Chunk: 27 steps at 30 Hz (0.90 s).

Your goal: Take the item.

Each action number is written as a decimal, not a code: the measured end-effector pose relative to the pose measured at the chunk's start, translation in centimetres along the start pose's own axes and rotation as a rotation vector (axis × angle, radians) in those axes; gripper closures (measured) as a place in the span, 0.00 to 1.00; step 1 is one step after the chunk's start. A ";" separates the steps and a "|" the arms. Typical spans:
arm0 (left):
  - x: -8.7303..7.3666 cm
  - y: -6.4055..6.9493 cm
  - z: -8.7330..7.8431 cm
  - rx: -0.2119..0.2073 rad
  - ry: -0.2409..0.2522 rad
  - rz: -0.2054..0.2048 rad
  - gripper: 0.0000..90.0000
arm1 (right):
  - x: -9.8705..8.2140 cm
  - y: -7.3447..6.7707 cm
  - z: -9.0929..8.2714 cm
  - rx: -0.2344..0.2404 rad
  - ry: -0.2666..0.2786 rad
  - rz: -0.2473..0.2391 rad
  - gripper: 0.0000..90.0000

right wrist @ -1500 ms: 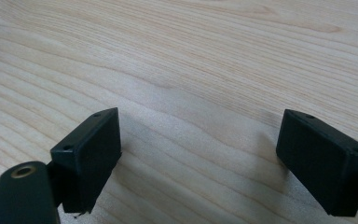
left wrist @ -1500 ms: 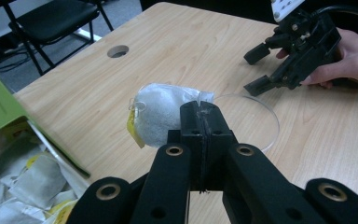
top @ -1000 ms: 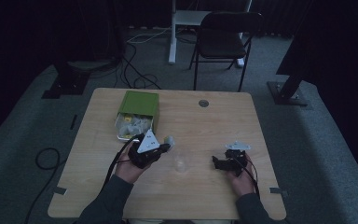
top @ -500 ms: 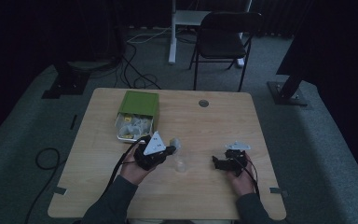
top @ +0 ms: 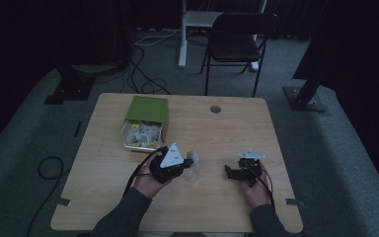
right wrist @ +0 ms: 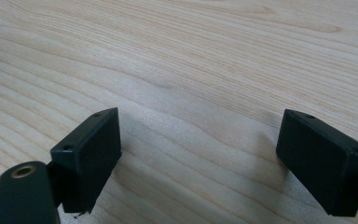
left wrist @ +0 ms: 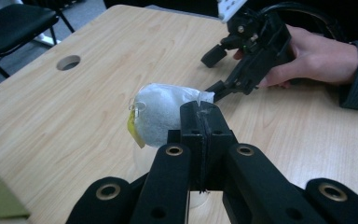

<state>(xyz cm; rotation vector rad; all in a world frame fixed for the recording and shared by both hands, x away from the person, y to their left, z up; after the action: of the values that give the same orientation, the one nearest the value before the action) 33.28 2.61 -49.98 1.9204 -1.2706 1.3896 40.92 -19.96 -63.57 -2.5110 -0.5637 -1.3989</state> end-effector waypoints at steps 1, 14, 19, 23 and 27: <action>-0.1 0.2 0.4 -0.006 -0.006 0.002 1.00 | 0.0 0.0 0.0 0.000 0.000 0.000 0.15; -0.8 0.8 1.0 -0.026 -0.022 -0.015 0.99 | 0.0 0.0 0.0 0.000 0.000 -0.001 0.15; -0.9 0.1 0.8 -0.019 -0.015 -0.047 0.85 | 0.0 0.0 0.0 0.000 0.000 0.000 0.15; -1.2 -0.2 0.6 -0.008 -0.022 -0.050 0.82 | 0.0 0.0 0.0 0.000 0.000 0.000 0.15; -1.3 -0.5 0.3 0.003 -0.017 -0.055 0.80 | 0.0 0.0 0.0 0.000 0.000 0.000 0.15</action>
<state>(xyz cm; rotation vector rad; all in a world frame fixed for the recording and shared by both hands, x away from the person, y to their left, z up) 33.77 3.13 -51.24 1.9588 -1.2141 1.3513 40.91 -19.95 -63.57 -2.5107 -0.5635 -1.3987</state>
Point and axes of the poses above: each handheld gripper's, and its own axes: z roughly forward along the jaws, x roughly out of its top, y roughly to its right, the point moved 8 cm from there along z, roughly forward along the jaws, and after that the axes turned 10 degrees about y, right-handed, at the moved point
